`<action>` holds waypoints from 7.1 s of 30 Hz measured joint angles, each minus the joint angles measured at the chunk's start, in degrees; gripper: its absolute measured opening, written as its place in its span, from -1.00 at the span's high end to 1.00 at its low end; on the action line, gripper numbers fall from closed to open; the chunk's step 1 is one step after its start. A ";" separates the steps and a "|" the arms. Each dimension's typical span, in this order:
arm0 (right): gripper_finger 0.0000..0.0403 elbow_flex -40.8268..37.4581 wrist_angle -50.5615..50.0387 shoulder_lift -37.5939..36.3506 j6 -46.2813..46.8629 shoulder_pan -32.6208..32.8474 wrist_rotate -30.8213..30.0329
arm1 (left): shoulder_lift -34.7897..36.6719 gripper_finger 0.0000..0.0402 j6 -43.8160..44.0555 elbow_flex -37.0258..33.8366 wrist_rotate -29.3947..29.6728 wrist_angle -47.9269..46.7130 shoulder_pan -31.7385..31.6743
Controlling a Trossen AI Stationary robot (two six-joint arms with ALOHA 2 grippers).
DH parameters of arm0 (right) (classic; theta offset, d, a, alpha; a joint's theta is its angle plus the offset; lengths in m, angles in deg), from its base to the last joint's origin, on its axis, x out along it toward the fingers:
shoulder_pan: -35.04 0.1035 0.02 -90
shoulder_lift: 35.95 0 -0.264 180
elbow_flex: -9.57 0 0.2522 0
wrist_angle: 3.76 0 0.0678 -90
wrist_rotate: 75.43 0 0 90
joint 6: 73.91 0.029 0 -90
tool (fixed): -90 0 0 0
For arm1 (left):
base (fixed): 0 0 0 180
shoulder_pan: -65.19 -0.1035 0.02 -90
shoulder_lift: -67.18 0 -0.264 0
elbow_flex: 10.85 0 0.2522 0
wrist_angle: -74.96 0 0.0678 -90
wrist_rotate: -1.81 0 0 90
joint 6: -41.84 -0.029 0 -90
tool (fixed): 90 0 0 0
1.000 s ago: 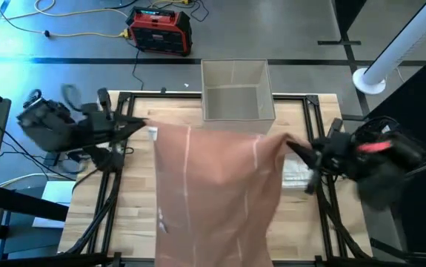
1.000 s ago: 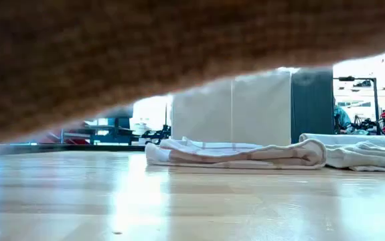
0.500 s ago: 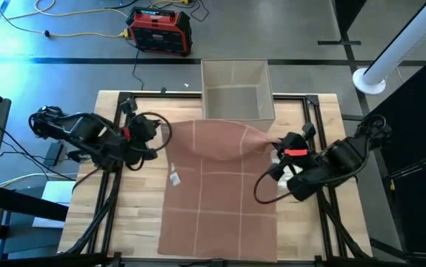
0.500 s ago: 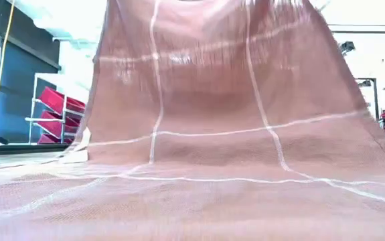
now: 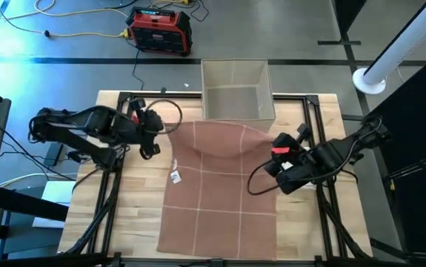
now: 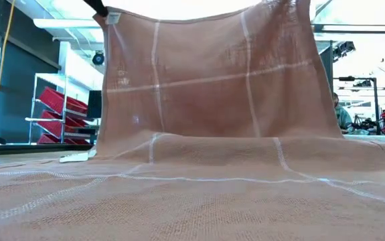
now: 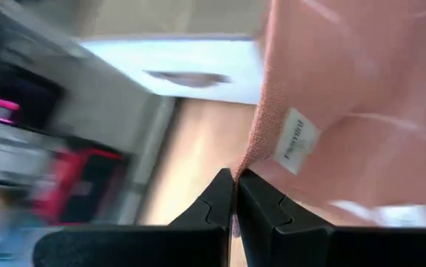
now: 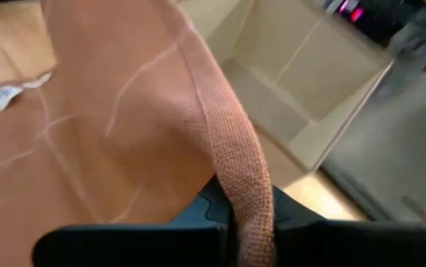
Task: Fold towel
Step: Fold the brown towel
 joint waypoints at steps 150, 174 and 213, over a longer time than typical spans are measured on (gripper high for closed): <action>1.00 -43.89 49.68 -2.95 -25.03 -14.02 42.90 | -13.41 0.95 -3.04 -36.31 -31.89 25.30 -11.82; 1.00 -43.85 62.77 -10.81 -10.18 4.18 42.90 | -2.38 0.96 17.77 -26.16 -23.19 8.66 11.35; 0.80 -43.89 71.81 2.09 8.21 6.16 38.57 | -5.83 0.63 22.71 -36.30 -30.75 39.06 21.42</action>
